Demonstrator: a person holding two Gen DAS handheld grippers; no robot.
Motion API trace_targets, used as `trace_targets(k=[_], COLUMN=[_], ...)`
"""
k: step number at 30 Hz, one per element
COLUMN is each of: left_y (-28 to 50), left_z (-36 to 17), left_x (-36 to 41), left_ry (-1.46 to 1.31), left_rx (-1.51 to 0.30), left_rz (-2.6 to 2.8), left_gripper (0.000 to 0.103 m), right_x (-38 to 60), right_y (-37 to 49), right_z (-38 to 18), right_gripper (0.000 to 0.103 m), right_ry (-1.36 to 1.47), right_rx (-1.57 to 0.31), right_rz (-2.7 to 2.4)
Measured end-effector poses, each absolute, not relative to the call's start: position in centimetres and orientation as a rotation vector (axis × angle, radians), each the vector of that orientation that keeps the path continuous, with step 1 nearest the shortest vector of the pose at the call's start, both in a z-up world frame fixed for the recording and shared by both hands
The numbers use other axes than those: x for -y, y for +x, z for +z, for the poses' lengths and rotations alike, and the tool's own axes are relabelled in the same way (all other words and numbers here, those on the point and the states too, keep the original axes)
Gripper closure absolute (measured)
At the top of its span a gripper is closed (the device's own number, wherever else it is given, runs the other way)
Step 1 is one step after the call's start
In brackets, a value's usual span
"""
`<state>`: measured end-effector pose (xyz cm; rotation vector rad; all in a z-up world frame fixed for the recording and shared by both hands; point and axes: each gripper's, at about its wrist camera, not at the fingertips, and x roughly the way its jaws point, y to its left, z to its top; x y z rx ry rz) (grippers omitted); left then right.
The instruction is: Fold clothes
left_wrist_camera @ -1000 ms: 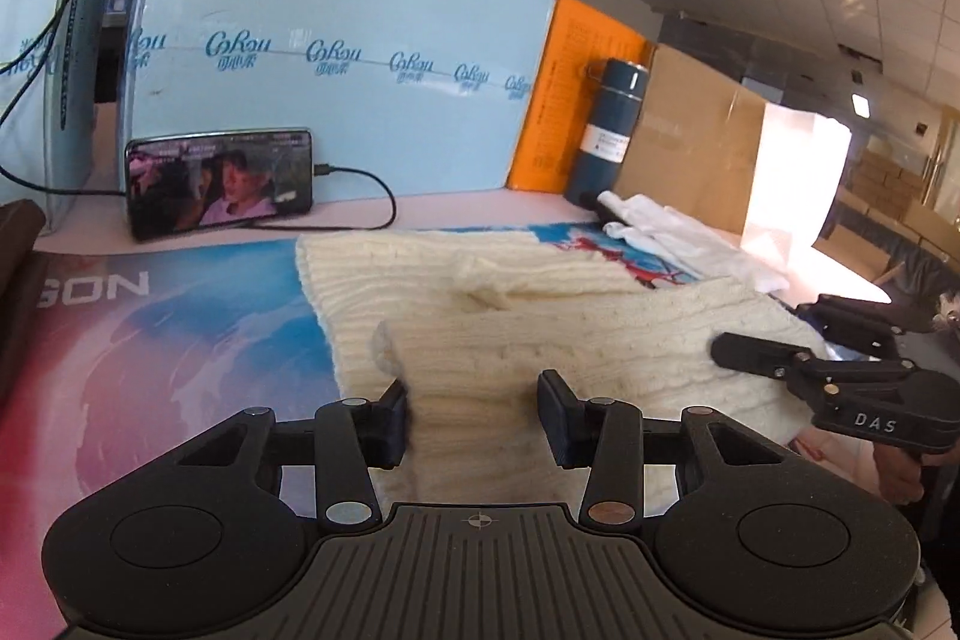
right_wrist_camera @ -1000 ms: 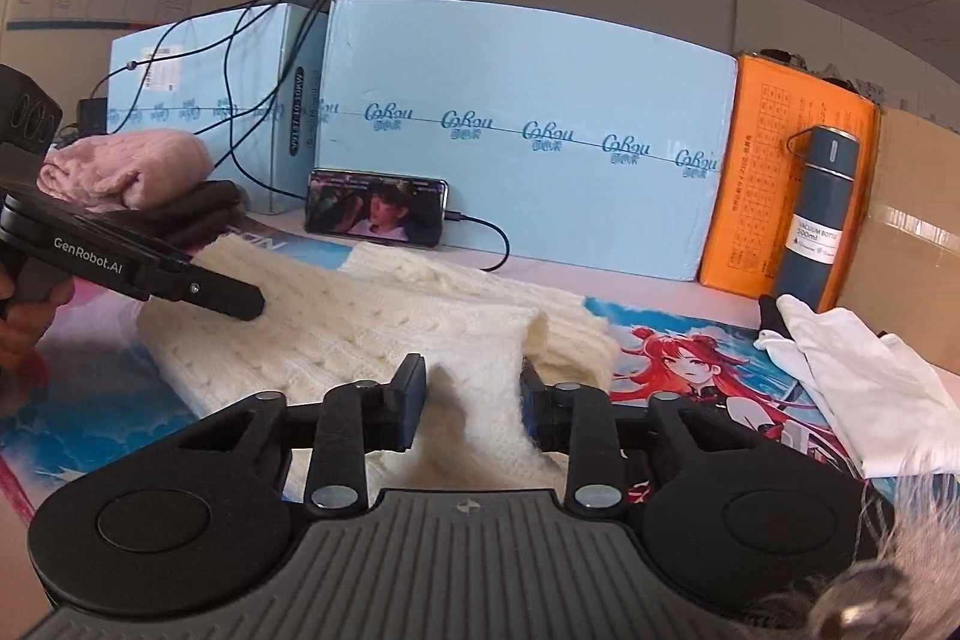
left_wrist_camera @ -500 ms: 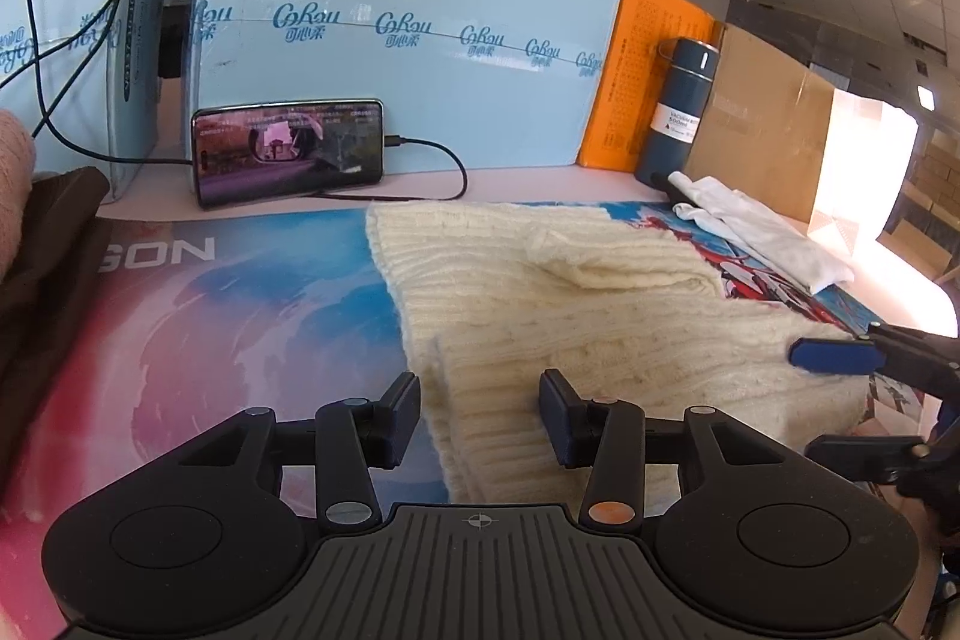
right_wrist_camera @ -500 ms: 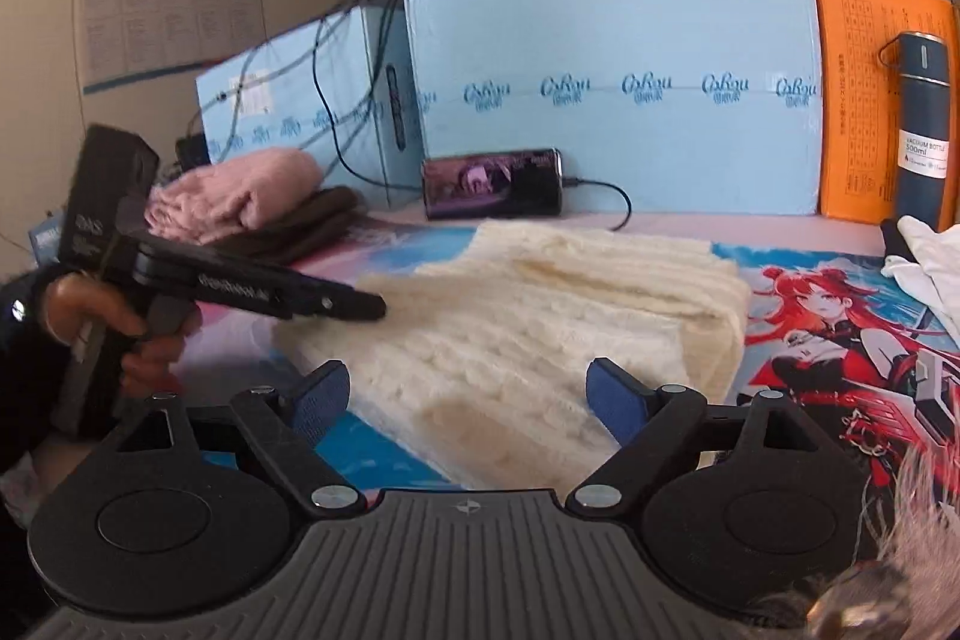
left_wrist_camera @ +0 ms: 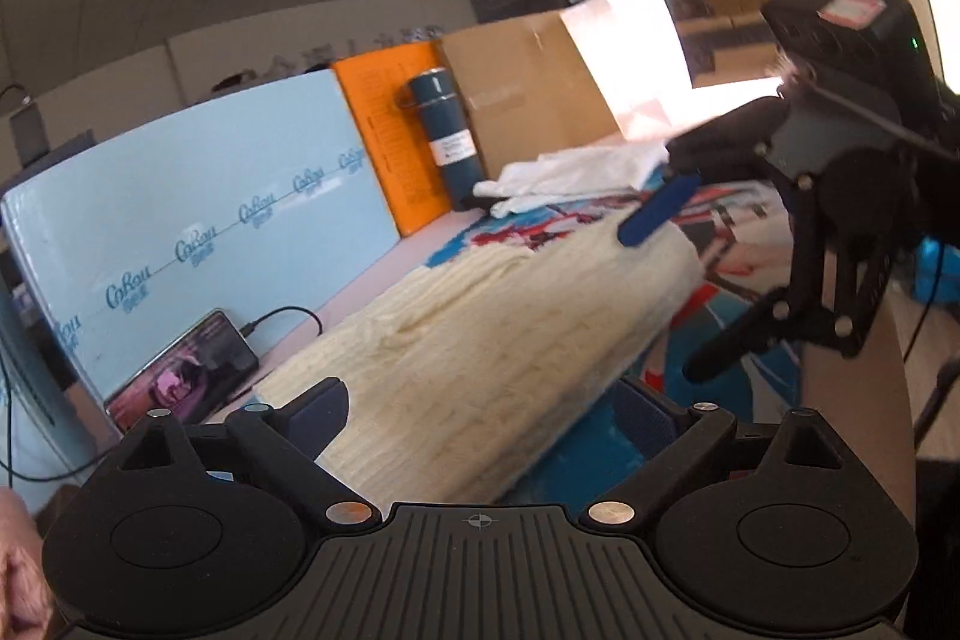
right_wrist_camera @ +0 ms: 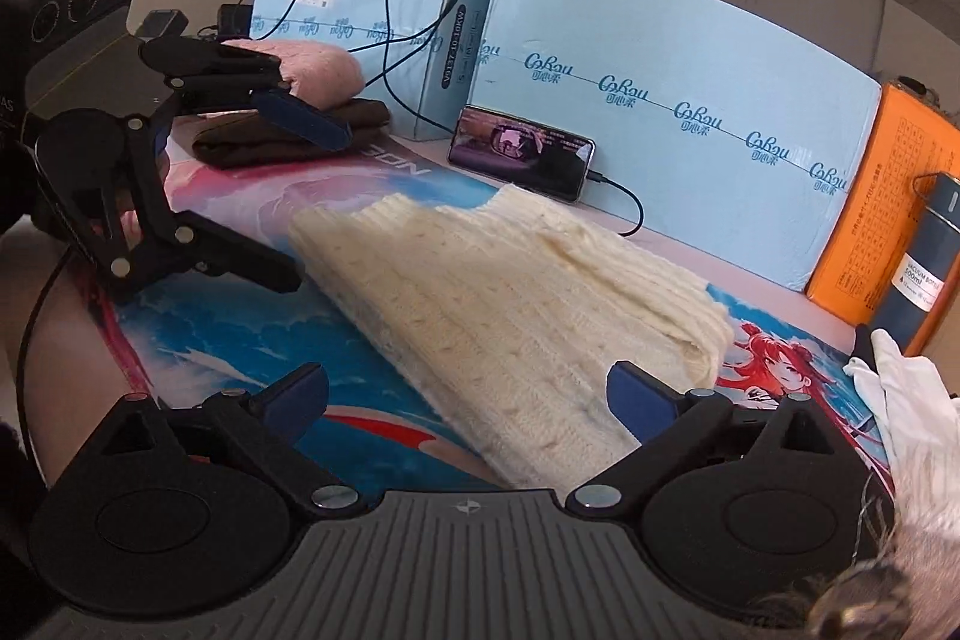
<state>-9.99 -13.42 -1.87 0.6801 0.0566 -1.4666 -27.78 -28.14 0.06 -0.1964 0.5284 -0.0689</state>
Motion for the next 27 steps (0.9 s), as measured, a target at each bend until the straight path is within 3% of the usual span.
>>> trace_targets(k=[6, 12, 14, 16, 21, 22, 24, 25, 26, 27], left_y=[-9.9, -6.1, -5.6, -5.8, -7.0, -7.0, -6.5, -6.1, -5.8, -5.6], left_z=[-3.5, -2.3, -2.2, -2.2, -3.3, -3.6, -3.6, -3.6, -3.5, -3.5], left_x=[17.5, 19.1, 18.7, 18.2, 16.9, 16.6, 16.4, 16.3, 16.0, 15.6], left_ry=[0.817, 0.516, 0.494, 0.534, 0.721, 0.740, 0.736, 0.740, 0.741, 0.736], left_rx=[-0.106, -0.315, -0.324, -0.297, -0.211, -0.194, -0.195, -0.197, -0.189, -0.190], left_rz=[-1.416, -1.427, -1.449, -1.472, -1.489, -1.476, -1.470, -1.453, -1.446, -1.457], left_gripper=[0.006, 0.006, 0.006, 0.006, 0.007, 0.009, 0.035, 0.064, 0.075, 0.077], right_x=[30.1, 31.2, 32.1, 33.1, 34.6, 34.7, 34.6, 34.6, 34.5, 34.3], right_y=[-26.1, -24.5, -24.5, -24.5, -25.2, -25.4, -25.7, -25.9, -26.1, -26.3], right_z=[-0.2, -1.3, -1.2, -1.2, -1.0, -0.8, -0.6, -0.5, -0.4, -0.3], right_gripper=[0.003, 0.005, 0.015, 0.046, 0.057, 0.060, 0.063, 0.064, 0.064, 0.065], right_ry=[-0.171, -0.187, -0.171, -0.155, -0.080, -0.069, -0.064, -0.063, -0.066, -0.067], right_rx=[-0.578, -0.625, -0.614, -0.600, -0.555, -0.545, -0.535, -0.531, -0.531, -0.531], right_rz=[-0.012, 0.008, -0.008, -0.029, -0.014, -0.013, -0.025, -0.032, -0.037, -0.039])
